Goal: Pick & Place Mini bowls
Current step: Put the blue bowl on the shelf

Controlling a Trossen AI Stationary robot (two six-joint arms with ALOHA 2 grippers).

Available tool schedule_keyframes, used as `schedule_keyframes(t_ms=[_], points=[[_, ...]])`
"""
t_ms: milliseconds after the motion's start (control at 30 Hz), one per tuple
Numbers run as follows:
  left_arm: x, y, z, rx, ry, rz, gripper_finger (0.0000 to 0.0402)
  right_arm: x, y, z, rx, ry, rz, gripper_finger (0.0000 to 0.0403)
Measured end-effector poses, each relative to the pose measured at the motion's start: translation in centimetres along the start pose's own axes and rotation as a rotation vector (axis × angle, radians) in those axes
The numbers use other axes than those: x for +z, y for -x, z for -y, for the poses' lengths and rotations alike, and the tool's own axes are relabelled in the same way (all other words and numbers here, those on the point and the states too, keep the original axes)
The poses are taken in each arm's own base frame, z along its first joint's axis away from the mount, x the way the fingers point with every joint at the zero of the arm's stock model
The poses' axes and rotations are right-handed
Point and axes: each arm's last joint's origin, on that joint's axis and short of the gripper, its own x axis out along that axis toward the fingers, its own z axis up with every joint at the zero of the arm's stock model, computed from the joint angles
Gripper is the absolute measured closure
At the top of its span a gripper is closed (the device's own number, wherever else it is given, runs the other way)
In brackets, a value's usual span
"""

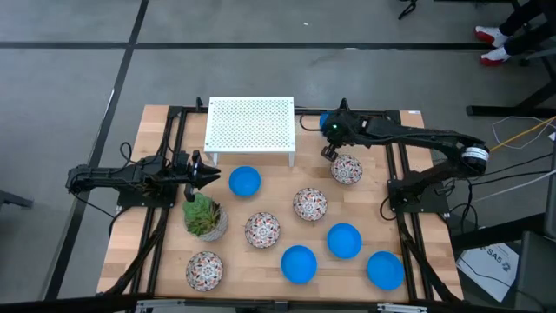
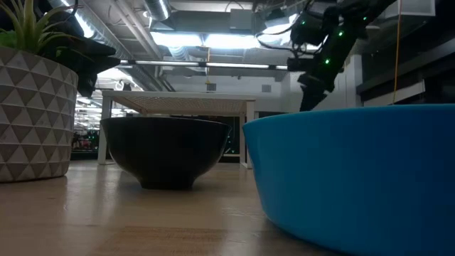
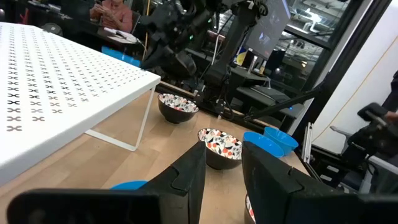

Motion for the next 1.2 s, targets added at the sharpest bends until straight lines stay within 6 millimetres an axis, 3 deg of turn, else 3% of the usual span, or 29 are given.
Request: schedule_keyframes(t_ms=[367, 933, 1200], points=[[0.0, 0.0, 0.0, 0.000, 0.000, 0.000, 0.0302, 0.7, 4.0, 1.7, -0.061, -0.015, 0.141, 0.0401], [0.0, 0.0, 0.0, 0.000, 0.000, 0.000, 0.0302, 6.9, 11.1, 4.1, -0.135, 0.233, 0.462, 0.0401], [0.0, 0.0, 0.0, 0.000, 0.000, 0.000, 0.0302, 8.5, 12.9, 4.4, -0.115, 0.344, 0.633, 0.0401]])
